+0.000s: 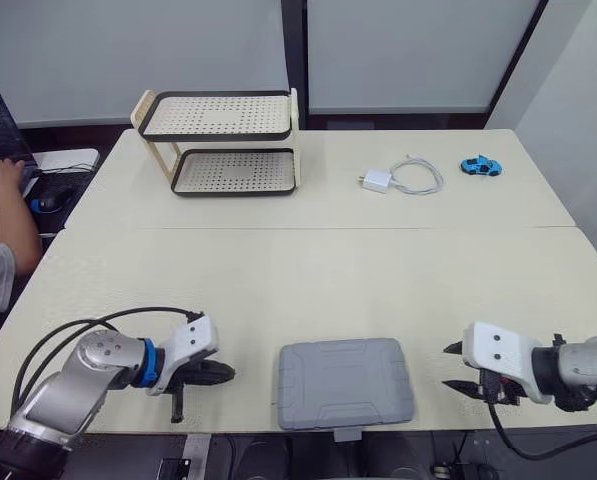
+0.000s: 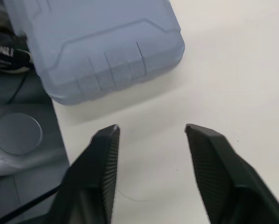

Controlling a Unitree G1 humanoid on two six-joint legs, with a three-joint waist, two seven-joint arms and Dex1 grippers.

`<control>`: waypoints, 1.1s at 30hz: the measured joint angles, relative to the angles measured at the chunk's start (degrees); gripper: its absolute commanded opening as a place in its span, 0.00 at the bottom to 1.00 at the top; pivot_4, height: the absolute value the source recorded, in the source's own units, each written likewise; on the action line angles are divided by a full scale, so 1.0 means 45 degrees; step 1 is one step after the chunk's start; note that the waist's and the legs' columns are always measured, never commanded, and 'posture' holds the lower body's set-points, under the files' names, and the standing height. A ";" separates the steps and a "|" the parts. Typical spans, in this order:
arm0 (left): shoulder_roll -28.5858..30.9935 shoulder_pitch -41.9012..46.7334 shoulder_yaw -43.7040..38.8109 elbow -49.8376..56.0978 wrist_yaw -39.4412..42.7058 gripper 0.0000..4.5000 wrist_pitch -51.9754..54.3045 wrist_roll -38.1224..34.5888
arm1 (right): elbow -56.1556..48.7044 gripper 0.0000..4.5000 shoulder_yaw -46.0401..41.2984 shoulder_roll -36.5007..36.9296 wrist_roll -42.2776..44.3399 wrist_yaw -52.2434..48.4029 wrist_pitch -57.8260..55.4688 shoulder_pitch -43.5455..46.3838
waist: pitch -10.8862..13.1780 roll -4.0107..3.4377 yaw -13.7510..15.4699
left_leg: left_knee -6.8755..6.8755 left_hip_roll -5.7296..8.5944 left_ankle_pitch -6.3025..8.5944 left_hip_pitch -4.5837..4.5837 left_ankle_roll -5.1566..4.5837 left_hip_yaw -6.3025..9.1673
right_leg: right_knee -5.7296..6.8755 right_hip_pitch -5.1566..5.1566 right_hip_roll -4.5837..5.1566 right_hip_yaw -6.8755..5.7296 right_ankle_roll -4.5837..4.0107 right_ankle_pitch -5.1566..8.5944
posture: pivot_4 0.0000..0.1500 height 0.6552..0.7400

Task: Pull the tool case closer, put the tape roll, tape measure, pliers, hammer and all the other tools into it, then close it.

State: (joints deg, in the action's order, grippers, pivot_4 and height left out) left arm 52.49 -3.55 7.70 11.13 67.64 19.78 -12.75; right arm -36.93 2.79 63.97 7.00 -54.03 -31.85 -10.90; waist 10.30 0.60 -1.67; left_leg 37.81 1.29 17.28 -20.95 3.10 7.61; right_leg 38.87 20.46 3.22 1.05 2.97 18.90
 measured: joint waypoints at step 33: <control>-0.2987 0.1761 0.2121 -0.1190 -0.1536 0.00 -0.0939 0.1700 | 0.1320 0.01 0.3392 -0.2249 -0.2246 -0.0178 -0.0539 0.2563 | 0.0002 0.0001 0.0047 | 0.0019 0.0010 -0.0002 0.0003 0.0002 0.0020 | 0.0013 -0.0010 -0.0001 -0.0014 0.0000 -0.0001 | 1.00 1.00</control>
State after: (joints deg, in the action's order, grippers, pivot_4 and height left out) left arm 39.05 4.38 17.25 5.78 60.73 15.55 -5.10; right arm -30.99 18.05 53.85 -3.11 -54.83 -34.27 0.63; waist 10.31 0.60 -1.45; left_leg 37.90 1.34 17.28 -20.94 3.11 7.70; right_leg 38.92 20.41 3.22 0.98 2.97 18.90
